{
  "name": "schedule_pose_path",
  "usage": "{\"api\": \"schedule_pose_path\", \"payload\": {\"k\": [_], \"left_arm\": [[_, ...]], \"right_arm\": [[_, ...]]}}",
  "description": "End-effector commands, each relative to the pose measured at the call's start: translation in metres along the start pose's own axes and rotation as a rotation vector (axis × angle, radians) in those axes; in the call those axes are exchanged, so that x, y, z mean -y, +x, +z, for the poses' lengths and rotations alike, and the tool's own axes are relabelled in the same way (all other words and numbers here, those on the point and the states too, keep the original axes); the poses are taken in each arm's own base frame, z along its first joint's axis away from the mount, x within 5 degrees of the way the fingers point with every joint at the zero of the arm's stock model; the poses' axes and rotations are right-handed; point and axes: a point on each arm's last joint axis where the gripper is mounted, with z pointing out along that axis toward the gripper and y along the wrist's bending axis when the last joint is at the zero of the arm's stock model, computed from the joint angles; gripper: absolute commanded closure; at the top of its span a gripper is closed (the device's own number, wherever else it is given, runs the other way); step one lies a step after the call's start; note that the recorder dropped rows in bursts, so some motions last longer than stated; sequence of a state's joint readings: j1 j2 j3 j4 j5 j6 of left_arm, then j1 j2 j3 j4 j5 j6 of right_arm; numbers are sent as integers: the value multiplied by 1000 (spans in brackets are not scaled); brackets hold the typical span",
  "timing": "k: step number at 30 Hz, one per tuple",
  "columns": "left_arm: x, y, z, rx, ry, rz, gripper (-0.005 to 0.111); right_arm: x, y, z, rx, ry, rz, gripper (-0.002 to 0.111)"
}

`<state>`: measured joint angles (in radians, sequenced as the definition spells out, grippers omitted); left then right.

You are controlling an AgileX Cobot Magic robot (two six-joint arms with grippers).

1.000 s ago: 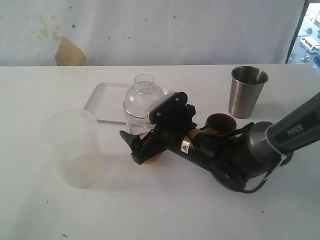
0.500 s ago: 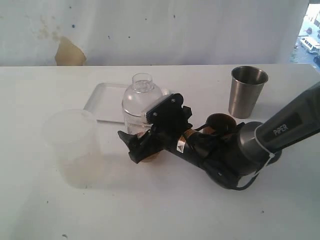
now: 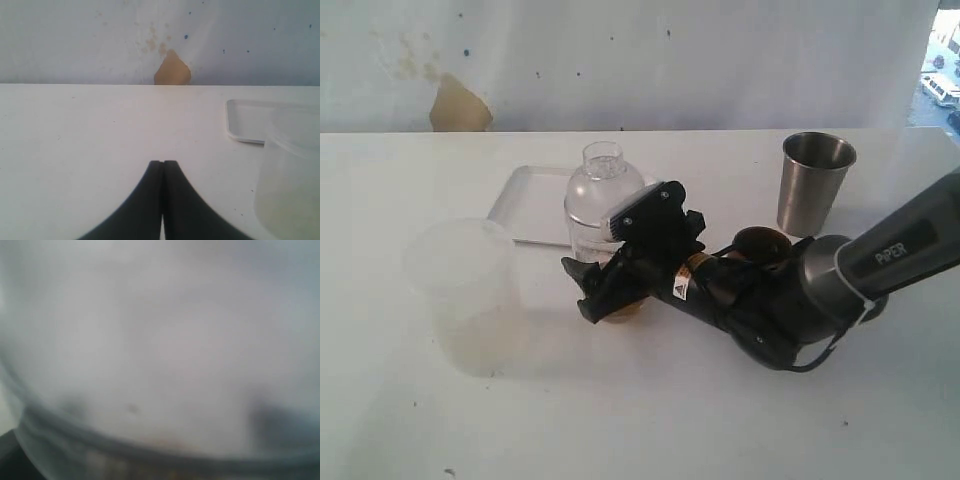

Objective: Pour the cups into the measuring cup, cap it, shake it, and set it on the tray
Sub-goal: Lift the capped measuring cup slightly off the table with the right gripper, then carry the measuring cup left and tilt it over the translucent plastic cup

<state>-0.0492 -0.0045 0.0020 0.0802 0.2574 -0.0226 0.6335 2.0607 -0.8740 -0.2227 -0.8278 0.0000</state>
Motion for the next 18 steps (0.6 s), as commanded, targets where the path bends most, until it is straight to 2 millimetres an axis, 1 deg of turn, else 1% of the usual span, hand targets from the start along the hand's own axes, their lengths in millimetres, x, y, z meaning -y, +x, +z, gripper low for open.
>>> {"api": "schedule_pose_path", "payload": {"k": [1,3,6,13,16,18], "left_arm": [[0,-1,0,0,1,-11,3],[0,-1,0,0,1,-11,3],[0,-1,0,0,1,-11,3],[0,-1,0,0,1,-11,3],[0,-1,0,0,1,-11,3],[0,-1,0,0,1,-11,3]], "right_arm": [[2,2,-2,-35,4,-23,105],[2,2,-2,-26,5,-23,105],[3,-9,-4,26,8,-26,108],[6,-58,-21,194,13,-64,108],[2,-80,-31,253,-26,-140,108],[1,-93,-36,261,-47,-172,108]]}}
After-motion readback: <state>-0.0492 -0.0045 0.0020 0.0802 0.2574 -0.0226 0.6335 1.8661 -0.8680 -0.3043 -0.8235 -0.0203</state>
